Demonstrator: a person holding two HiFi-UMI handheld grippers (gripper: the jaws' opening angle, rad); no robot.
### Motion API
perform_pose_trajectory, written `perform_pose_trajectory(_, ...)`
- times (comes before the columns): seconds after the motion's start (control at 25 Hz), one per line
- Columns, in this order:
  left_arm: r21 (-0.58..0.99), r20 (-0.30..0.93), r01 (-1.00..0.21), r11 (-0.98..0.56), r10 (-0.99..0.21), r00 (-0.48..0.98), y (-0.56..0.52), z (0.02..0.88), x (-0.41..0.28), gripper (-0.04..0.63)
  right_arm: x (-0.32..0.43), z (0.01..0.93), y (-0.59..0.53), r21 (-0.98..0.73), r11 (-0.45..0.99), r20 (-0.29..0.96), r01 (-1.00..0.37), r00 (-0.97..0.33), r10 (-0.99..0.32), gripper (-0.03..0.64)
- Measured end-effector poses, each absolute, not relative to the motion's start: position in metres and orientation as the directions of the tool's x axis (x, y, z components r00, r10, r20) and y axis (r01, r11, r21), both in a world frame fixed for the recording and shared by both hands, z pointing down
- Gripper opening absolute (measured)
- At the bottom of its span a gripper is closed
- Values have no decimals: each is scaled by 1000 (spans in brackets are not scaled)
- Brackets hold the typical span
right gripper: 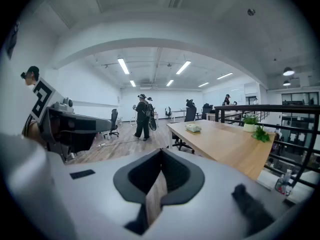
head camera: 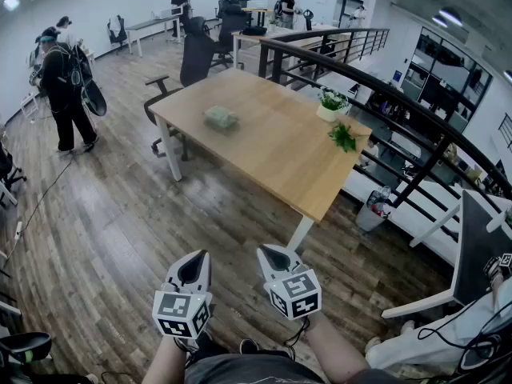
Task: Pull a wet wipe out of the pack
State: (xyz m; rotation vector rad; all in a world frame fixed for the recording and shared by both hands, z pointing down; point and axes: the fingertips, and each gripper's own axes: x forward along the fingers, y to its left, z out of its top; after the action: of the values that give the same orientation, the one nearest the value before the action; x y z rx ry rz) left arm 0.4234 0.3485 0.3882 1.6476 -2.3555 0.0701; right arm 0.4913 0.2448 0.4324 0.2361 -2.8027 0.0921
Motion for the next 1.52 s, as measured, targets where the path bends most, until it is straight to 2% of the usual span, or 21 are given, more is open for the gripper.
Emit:
perform_pose_trajectory(0.2, 120, 289, -917, 381, -897, -335, 365, 407, 409, 12, 480, 433, 256, -29, 986, 328, -161, -934, -143, 21)
perform_pose_trajectory(0.48, 124, 286, -901, 416, -884, -369, 382, 410, 397, 12, 473, 429, 271, 23, 990, 337, -141, -931, -140, 21)
perform_pose_trajectory(0.72, 117, 309, -920, 374, -894, -325, 376, 423, 409, 12, 480, 438, 273, 13, 991, 342, -133, -931, -130, 21)
perform_pose_trajectory(0.96, 132, 293, -917, 377, -899, -327, 373, 420, 413, 12, 476, 443, 288, -39, 998, 344, -55, -938, -39, 23)
perform_pose_trajectory(1.16, 104, 291, -914, 393, -890, -350, 371, 426, 401, 12, 466, 458, 287, -61, 997, 347, -43, -938, -19, 23)
perform_pose_trajectory(1.4, 140, 294, -891, 432, -877, -379, 368, 438, 365, 14, 442, 467, 273, -69, 995, 378, -75, -925, -43, 25)
perform_pose_trajectory(1.52, 100, 288, -900, 425, -878, -383, 359, 442, 337, 14, 417, 466, 264, -74, 994, 369, -84, -928, -51, 25)
